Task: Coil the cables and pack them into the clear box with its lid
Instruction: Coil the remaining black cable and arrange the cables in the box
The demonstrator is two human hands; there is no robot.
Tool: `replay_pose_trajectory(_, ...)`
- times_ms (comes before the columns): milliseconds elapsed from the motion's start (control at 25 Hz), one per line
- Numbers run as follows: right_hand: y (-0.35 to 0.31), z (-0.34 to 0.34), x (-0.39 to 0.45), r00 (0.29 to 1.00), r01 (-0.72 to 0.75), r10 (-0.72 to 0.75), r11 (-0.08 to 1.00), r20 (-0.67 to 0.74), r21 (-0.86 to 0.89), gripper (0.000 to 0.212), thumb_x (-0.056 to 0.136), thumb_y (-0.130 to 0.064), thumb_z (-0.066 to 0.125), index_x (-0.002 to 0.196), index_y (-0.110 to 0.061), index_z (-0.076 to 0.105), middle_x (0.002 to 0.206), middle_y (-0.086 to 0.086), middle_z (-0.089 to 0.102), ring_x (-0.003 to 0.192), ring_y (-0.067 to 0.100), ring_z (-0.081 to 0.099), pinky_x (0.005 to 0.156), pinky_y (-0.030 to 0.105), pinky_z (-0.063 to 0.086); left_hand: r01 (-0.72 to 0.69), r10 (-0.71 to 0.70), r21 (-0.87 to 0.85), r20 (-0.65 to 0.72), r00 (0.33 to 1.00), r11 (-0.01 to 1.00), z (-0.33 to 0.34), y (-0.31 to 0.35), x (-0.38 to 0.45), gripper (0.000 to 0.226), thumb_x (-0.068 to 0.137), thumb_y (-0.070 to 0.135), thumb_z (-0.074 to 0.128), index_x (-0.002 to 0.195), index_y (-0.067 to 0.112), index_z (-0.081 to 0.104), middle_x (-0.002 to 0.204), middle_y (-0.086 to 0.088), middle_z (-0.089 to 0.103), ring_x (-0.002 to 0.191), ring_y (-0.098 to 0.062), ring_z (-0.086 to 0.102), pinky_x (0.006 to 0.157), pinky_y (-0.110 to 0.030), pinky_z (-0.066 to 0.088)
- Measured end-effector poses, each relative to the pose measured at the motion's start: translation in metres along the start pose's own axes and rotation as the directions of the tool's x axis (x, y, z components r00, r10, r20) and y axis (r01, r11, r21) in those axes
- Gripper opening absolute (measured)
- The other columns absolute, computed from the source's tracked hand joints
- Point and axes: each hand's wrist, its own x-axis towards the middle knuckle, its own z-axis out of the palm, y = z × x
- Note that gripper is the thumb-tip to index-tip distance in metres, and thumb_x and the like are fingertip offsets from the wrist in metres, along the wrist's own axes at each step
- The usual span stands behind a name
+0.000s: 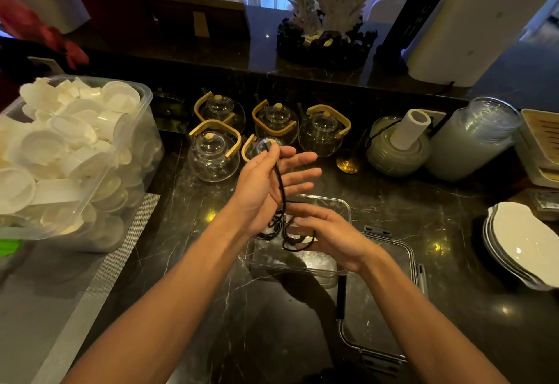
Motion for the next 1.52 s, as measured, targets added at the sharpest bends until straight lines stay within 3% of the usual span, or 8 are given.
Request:
replay_pose_trajectory(320,0.021,-0.021,-0.002,0.895,0.306,-0.238,0.943,-0.378,0.131,0.041,0.09,0.013,0.048,0.081,-0.009,0.081,0.123,-0.001,0.076,0.135,0.019,0.055,0.116,0.045,0.037,-0.023,0.011,-0.085,-0.137,0.991,0.996,-0.008,0.015,0.006,0.031,0.11,0.028,0.031,0.108,0.01,0.056,0.094,-0.008,0.079,0.076,-0.019,0.077,0.053,-0.024,0.058)
replay_pose_trajectory(440,0.012,-0.019,-0.006,0.781,0.398,-0.379,0.914,-0.496,-0.071,0.037,0.088,0.015,0.05,0.079,-0.006,0.078,0.111,0.007,0.079,0.134,0.015,0.056,0.114,0.04,0.041,0.014,-0.026,-0.101,-0.118,0.993,0.995,-0.009,0.007,0.008,0.032,0.111,0.027,0.031,0.111,0.007,0.055,0.093,-0.011,0.078,0.079,-0.022,0.078,0.06,-0.027,0.061)
replay_pose_trajectory(600,-0.005,0.006,-0.001,0.903,0.359,-0.386,0.919,-0.186,-0.162,0.028,0.1,-0.022,0.057,0.122,-0.013,0.071,0.128,0.002,0.072,0.127,0.014,0.061,0.111,0.036,0.044,0.098,-0.103,-0.122,-0.031,0.994,0.988,-0.003,-0.006,0.009,0.036,0.111,0.025,0.03,0.115,0.001,0.057,0.099,-0.018,0.077,0.088,-0.028,0.077,0.073,-0.032,0.064)
replay_pose_trajectory(800,-0.003,0.038,-0.002,0.962,0.271,-0.274,0.959,0.025,0.086,0.03,0.108,-0.025,0.045,0.098,-0.002,0.062,0.069,0.008,0.053,0.068,0.024,0.058,0.078,0.037,0.055,0.091,-0.092,-0.109,-0.002,0.996,0.99,0.0,-0.006,0.011,0.039,0.11,0.028,0.035,0.129,0.001,0.057,0.117,-0.023,0.072,0.108,-0.031,0.073,0.093,-0.038,0.06)
replay_pose_trajectory(960,0.0,0.035,-0.005,0.979,0.158,-0.177,0.971,0.1,0.178,0.032,0.106,-0.03,0.048,0.093,-0.006,0.065,0.058,-0.002,0.028,0.048,0.01,0.022,0.043,0.019,0.025,0.157,-0.155,-0.051,0.039,0.987,0.986,-0.002,-0.008,0.007,0.047,0.109,0.031,0.033,0.136,-0.002,0.053,0.126,-0.025,0.068,0.118,-0.033,0.067,0.098,-0.039,0.057)
replay_pose_trajectory(1080,0.002,0.028,-0.008,0.98,0.052,-0.092,0.974,0.174,0.222,0.038,0.099,-0.041,0.059,0.079,-0.009,0.064,0.052,-0.005,0.029,0.042,0.006,0.021,0.039,0.018,0.017,0.183,-0.177,-0.097,0.067,0.982,0.978,-0.001,-0.005,0.005,0.046,0.11,0.032,0.031,0.122,-0.001,0.061,0.114,-0.021,0.074,0.105,-0.029,0.074,0.088,-0.036,0.062)
replay_pose_trajectory(1240,-0.001,0.009,-0.003,0.98,0.088,-0.096,0.995,0.173,0.055,0.056,0.082,-0.059,0.074,0.057,-0.018,0.045,0.048,-0.005,0.031,0.048,0.013,0.029,0.055,0.027,0.035,0.204,-0.198,-0.03,0.148,0.969,0.979,0.001,0.006,-0.001,0.038,0.106,0.033,0.037,0.106,0.006,0.064,0.089,-0.013,0.079,0.079,-0.022,0.078,0.069,-0.031,0.064)
replay_pose_trajectory(1520,-0.073,-0.026,0.006,0.998,0.024,-0.023,1.0,0.051,-0.019,0.032,0.093,-0.025,0.056,0.063,-0.013,0.056,0.052,-0.002,0.039,0.048,0.012,0.032,0.051,0.024,0.037,0.277,-0.341,0.412,0.087,0.936,0.868,-0.012,0.001,-0.009,0.046,0.108,0.029,0.04,0.108,-0.004,0.071,0.095,-0.026,0.076,0.078,-0.024,0.078,0.074,-0.034,0.063)
